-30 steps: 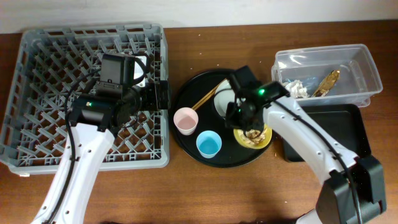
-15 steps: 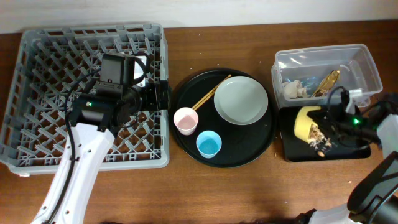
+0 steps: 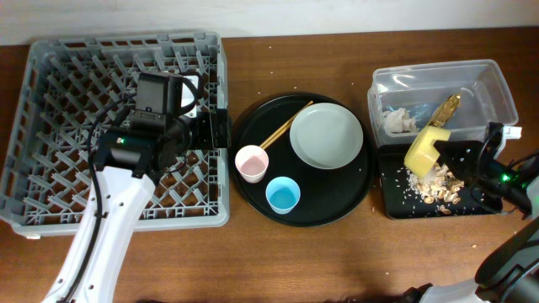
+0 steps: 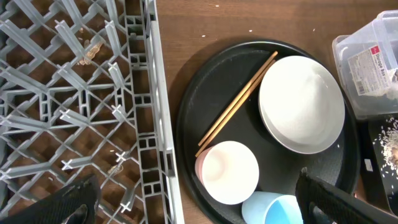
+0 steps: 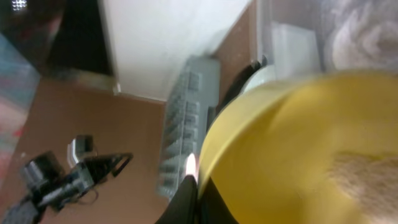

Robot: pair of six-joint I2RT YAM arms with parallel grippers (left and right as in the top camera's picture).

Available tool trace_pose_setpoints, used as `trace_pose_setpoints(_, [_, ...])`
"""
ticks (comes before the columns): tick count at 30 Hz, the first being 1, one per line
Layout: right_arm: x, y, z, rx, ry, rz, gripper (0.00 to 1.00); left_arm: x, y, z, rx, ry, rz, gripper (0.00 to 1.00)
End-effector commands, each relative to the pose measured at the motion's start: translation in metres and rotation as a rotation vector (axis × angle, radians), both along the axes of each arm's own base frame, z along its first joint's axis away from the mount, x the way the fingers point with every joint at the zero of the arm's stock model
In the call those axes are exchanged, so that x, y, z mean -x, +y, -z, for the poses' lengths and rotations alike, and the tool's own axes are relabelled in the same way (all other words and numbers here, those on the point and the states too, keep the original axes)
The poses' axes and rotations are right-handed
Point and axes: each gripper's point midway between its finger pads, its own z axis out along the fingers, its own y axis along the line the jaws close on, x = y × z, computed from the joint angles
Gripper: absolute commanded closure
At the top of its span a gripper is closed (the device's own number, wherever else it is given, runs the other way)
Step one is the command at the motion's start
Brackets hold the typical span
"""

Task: Sort waste into correct bins and load items into the dishwasher rack
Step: 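Tip the yellow bowl to dump food scraps onto the black tray, then set the yellow bowl back on the round tray and grasp the blue cup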

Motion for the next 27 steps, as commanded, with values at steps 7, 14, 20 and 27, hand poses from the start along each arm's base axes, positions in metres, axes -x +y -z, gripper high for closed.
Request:
trace_pose_setpoints(7, [0.007, 0.011, -0.013, -0.011, -0.043, -0.026, 0.96, -0.001, -0.001, -0.005, 0.001, -0.014, 0.017, 0.01])
trace_pose_setpoints(14, [0.056, 0.146, 0.023, 0.268, 0.32, -0.54, 0.96, -0.001, -0.001, -0.005, 0.001, -0.014, 0.017, 0.01])
trace_pose_setpoints(20, [0.034, 0.234, 0.097, 1.02, 0.449, -0.482, 0.96, -0.001, -0.001, -0.005, 0.001, -0.014, 0.017, 0.01])
trace_pose_setpoints(27, [0.022, 0.265, 0.048, 1.042, 0.326, -0.468, 0.53, 0.011, 0.0, 0.004, -0.003, 0.046, 0.024, 0.01])
